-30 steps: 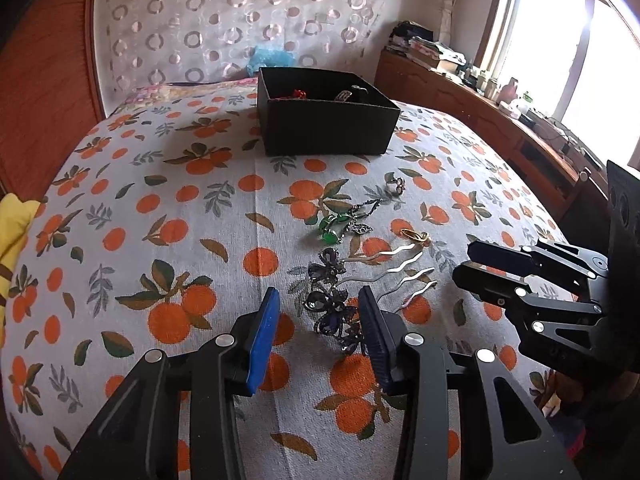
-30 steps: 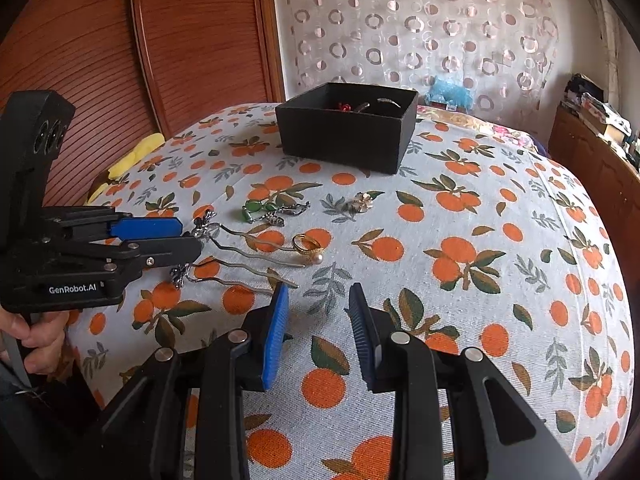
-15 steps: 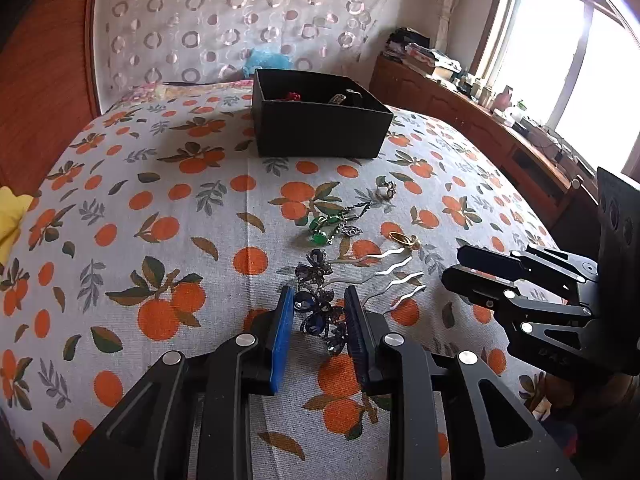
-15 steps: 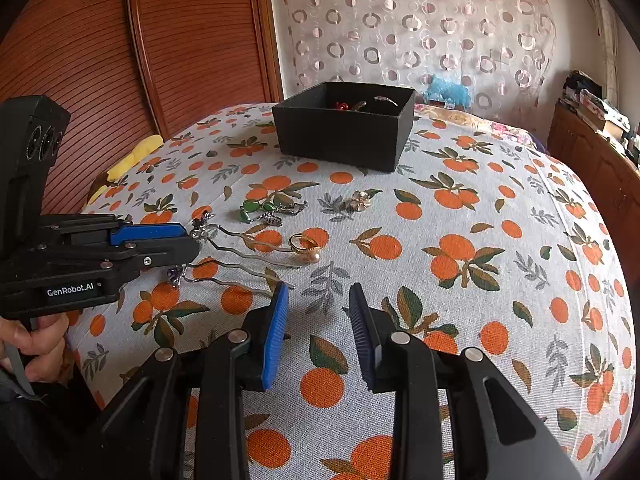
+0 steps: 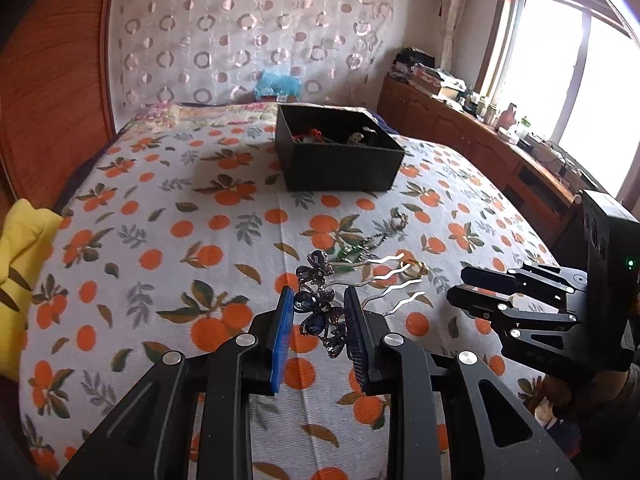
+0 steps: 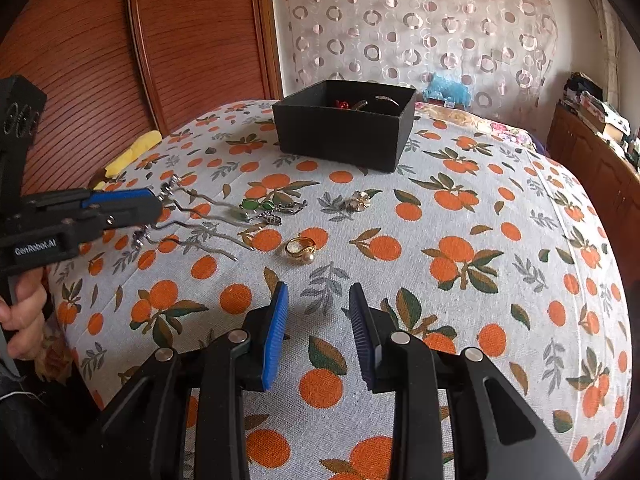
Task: Organize jewelry
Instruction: 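Grasp the purple flower brooch with the left tool while the right tool grasps the gold ring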
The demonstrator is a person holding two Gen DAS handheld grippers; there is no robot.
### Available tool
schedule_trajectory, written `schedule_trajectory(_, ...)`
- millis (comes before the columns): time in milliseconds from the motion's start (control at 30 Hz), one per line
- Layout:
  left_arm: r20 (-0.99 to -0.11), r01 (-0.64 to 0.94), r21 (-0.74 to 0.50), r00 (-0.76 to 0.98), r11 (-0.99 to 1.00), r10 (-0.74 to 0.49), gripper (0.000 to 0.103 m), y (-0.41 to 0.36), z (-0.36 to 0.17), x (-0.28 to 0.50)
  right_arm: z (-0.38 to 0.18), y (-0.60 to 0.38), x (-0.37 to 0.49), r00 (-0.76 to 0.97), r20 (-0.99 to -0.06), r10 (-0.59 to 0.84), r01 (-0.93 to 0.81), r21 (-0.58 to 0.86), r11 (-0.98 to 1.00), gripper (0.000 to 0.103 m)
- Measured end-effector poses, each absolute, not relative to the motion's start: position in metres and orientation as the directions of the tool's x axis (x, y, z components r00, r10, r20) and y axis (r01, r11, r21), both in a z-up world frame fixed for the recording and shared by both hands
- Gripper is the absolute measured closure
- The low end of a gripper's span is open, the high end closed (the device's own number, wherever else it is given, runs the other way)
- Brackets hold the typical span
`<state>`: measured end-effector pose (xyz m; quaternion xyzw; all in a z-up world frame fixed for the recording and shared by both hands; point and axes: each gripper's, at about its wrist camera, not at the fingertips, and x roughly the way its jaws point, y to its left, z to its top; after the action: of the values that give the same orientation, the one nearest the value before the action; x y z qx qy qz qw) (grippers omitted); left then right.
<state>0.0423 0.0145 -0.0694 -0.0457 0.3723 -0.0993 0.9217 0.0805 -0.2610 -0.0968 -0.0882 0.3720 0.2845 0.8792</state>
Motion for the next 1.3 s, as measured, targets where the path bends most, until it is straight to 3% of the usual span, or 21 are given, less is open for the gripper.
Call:
schedule_trajectory(700, -0.639, 0.112, -0.159, 0.746, 0.981, -0.189, 0.079, 0.037, -0.055, 0.041, -0.098, -0.225, 0.114, 0.501, -0.772, 0.392, -0.639, -0.025, 0.769, 0.069)
schedule_trajectory(800, -0.639, 0.113, -0.159, 0.746, 0.981, -0.189, 0.079, 0.037, -0.054, 0.041, -0.097, -0.226, 0.111, 0.493, -0.77, 0.404, -0.654, -0.022, 0.756, 0.082)
schedule_trajectory(1300, -0.629, 0.125, -0.149, 0.754, 0.981, -0.192, 0.079, 0.033, -0.049, 0.057, -0.076, -0.241, 0.112, 0.516, -0.725, 0.456, -0.661, 0.001, 0.75, 0.082)
